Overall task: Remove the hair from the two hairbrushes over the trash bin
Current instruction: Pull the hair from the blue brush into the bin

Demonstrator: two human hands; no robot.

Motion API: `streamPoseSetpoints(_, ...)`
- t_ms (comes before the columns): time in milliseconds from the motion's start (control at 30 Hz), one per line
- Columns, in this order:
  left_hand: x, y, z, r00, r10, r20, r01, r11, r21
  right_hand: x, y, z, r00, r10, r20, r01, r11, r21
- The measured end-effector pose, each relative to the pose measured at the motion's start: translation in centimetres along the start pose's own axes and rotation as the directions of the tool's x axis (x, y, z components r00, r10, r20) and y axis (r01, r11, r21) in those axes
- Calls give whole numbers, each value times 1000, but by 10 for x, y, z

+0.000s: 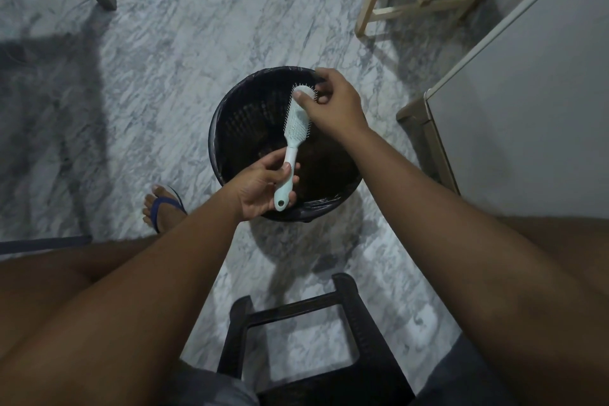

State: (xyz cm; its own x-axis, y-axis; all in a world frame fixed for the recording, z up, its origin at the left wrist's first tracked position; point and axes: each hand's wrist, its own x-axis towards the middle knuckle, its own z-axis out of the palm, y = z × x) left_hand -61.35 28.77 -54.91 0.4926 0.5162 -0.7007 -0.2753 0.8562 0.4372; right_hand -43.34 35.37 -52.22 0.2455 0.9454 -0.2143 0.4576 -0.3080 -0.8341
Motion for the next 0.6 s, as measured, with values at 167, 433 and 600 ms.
streamPoseSetpoints(167,-1,1,1,1000,4,-22,-3,998,69,12,-9,0,999,-34,-16,32,997,-75)
streamPoseSetpoints(433,2,0,4,1000,27,16,-25,996,-81,24,-15,1,965,262,4,-230,842,488)
streamPoseSetpoints(600,3,4,6,998,56,5,-55,994,-92,14,-10,-7,956,288,-47,-199,761,617)
